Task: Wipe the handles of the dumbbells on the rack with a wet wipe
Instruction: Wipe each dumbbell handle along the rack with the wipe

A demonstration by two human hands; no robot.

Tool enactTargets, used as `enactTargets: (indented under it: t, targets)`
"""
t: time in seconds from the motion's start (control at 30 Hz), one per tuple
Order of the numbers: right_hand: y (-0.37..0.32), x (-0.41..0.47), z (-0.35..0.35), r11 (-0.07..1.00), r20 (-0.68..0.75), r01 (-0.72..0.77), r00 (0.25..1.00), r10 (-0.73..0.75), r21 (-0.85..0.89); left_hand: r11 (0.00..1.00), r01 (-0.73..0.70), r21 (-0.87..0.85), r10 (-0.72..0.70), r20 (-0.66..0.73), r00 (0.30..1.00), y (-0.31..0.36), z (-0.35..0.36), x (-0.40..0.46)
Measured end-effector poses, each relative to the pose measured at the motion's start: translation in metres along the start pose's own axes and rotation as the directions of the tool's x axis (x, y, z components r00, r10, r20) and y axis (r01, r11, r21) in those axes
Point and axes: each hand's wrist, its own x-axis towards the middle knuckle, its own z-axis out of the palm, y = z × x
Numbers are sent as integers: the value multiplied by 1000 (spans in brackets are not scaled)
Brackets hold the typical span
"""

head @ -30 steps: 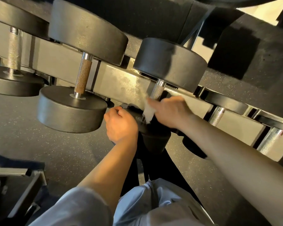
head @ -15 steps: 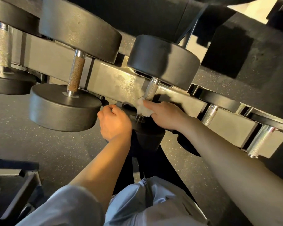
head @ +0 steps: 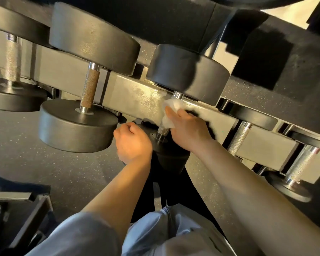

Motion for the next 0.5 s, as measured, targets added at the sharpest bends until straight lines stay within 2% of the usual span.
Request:
enactTargets:
  t: [0.07,0.13,0.23,0.33,0.4,0.5]
  targets:
    - [6,1,5,994,102,39,994,-50,105,1000,2,4,-2,5,1000,-1,1,2]
    - [9,-3,5,980,133,50,988,-77,192,1000,5,9,-5,8,1000,-2,1,2]
    - [8,0,4,994,142,10,990,-25,107,1000,-6,18,6,11,1000,-2,1,1]
    - [2,2,3,981,88,-60,995,44,187,1000,-10,18,9,19,1000,-3,1,2]
    - [1,3,9,959,-65,-41,996,62,281,1000,-9,18,8,29,1000,-3,1,3]
    - [1,6,14,959,-356,97,935,4,266,1000,-5,21,4,38,999,-3,0,3]
